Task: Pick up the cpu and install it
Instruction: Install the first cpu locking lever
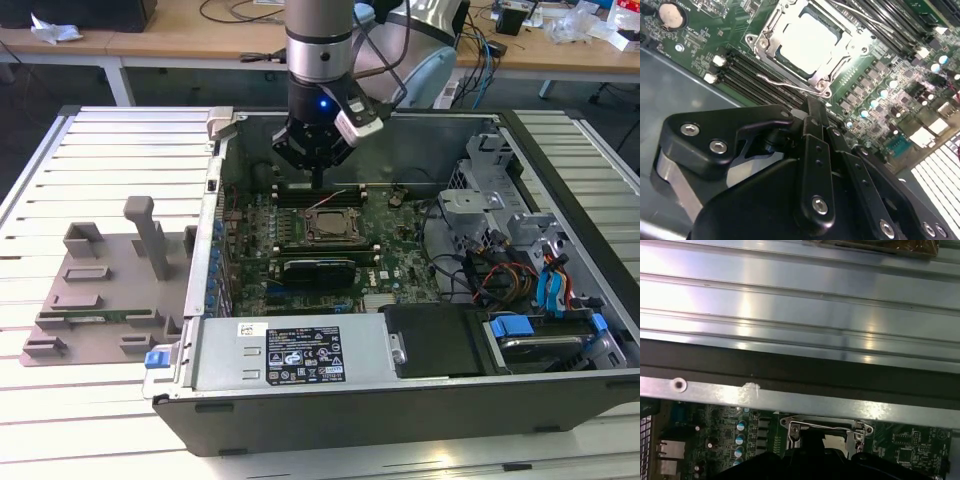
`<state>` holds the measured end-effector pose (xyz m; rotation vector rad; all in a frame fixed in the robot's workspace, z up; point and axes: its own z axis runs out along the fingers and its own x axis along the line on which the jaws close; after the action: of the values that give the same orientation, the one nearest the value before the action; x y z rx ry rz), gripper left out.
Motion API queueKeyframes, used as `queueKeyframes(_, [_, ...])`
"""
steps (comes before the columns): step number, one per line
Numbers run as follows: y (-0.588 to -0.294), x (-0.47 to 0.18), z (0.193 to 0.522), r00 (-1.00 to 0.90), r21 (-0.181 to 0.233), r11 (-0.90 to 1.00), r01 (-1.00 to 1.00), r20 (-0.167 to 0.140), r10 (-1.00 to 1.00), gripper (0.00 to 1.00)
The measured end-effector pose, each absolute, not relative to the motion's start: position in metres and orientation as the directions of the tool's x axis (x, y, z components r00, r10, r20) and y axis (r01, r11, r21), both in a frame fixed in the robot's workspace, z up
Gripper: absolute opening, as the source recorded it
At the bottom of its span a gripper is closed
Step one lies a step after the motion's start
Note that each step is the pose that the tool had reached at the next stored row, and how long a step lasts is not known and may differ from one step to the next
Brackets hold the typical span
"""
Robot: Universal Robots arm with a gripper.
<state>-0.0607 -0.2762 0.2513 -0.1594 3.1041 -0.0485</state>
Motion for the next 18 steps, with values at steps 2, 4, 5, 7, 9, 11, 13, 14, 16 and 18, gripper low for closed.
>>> queueKeyframes(2, [-0.276, -0.06, 0.246, -0.994, -0.033, 0.994, -0.102, -0.031, -0.103, 0.11])
queueKeyframes(4, [-0.276, -0.06, 0.245, -0.994, -0.033, 0.994, -0.102, -0.03, -0.103, 0.11])
queueKeyframes(5, [-0.276, -0.06, 0.245, -0.994, -0.033, 0.994, -0.102, -0.03, -0.103, 0.11])
queueKeyframes(7, [-0.276, -0.06, 0.244, -0.994, -0.032, 0.994, -0.102, -0.031, -0.103, 0.11])
queueKeyframes(9, [-0.276, -0.06, 0.241, -0.996, -0.027, 0.996, -0.084, -0.031, -0.084, 0.11])
queueKeyframes(11, [-0.276, -0.06, 0.238, -0.997, -0.012, 0.997, -0.074, -0.032, -0.074, 0.11])
queueKeyframes(13, [-0.276, -0.06, 0.236, -0.997, -0.001, 0.998, -0.07, -0.033, -0.07, 0.11])
queueKeyframes(14, [-0.276, -0.06, 0.235, -0.997, 0.018, 0.997, -0.069, -0.034, -0.069, 0.11])
queueKeyframes(16, [-0.276, -0.06, 0.234, -0.997, 0.038, 0.997, -0.069, -0.036, -0.068, 0.11])
queueKeyframes(18, [-0.278, -0.058, 0.229, -0.997, 0.045, 0.997, -0.069, -0.036, -0.067, 0.11])
